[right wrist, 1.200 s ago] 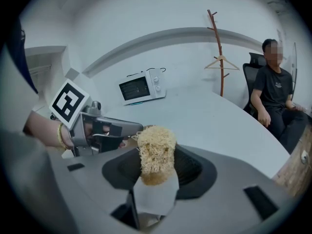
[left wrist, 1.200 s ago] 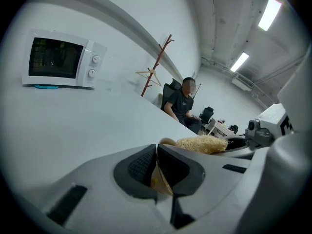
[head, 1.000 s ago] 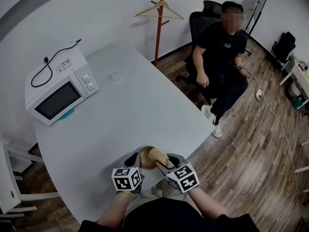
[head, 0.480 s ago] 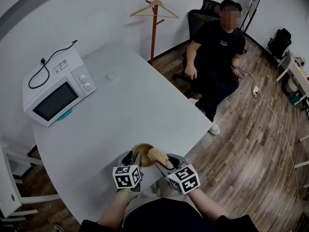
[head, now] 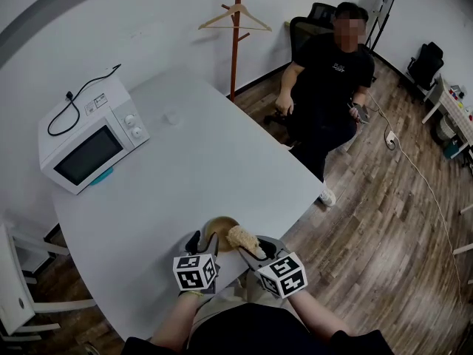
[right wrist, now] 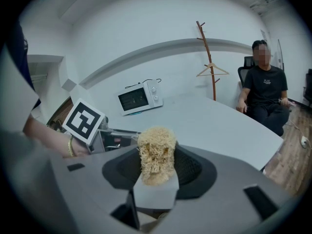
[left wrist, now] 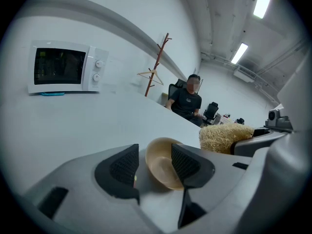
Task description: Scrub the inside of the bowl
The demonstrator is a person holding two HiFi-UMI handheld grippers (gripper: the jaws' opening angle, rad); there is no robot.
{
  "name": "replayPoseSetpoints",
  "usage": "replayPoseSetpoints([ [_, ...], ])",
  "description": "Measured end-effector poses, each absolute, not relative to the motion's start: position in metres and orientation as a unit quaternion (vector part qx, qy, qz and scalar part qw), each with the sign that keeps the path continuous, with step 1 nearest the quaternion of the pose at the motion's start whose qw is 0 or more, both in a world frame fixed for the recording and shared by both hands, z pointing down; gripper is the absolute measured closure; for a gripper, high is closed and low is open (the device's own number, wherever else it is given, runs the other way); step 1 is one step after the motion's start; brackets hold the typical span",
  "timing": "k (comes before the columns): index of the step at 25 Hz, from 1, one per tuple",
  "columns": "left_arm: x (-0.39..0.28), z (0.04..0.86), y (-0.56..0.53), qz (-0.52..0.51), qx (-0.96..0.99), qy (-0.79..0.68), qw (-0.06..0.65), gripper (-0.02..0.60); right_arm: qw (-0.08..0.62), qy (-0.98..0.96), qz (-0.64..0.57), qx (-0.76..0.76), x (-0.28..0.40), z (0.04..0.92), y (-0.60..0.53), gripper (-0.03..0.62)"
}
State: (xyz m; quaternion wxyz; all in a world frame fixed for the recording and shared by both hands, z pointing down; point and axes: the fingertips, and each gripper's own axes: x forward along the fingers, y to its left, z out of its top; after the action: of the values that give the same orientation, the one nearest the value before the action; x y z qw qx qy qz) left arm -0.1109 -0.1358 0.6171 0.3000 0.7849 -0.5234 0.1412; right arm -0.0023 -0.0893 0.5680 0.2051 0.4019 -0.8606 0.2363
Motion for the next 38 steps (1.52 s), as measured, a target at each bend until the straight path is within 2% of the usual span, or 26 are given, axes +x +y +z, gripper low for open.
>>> replayPoseSetpoints([
  [7, -0.103, 0.584, -0.125, 0.107, 0.797, -0.524, 0.282, 0.393, 0.179, -0.867, 0.222, 0.408, 0.0, 0.556, -0.087, 0.414],
  [9, -0.103, 0.577, -0.121, 0.098, 0.794, -0.533, 0.276, 0.468, 0.168, -0.873, 0.218, 0.402, -0.002, 0.552, -0.086, 0.414],
  [11, -0.105, 0.572, -0.119, 0.088, 0.789, -0.543, 0.274, 0.516, 0.157, -0.879, 0.21, 0.397, -0.004, 0.547, -0.087, 0.414],
  [17, -0.102, 0.562, -0.104, 0.07, 0.779, -0.558, 0.278, 0.557, 0.146, -0.897, 0.195, 0.369, 0.001, 0.531, -0.084, 0.414],
  [25, -0.073, 0.548, -0.068, 0.062, 0.767, -0.574, 0.28, 0.563, 0.16, -0.914, 0.162, 0.336, 0.026, 0.515, -0.062, 0.416],
  [38, -0.036, 0.539, -0.022, 0.054, 0.756, -0.59, 0.278, 0.563, 0.138, -0.922, 0.147, 0.33, 0.062, 0.505, -0.024, 0.416],
])
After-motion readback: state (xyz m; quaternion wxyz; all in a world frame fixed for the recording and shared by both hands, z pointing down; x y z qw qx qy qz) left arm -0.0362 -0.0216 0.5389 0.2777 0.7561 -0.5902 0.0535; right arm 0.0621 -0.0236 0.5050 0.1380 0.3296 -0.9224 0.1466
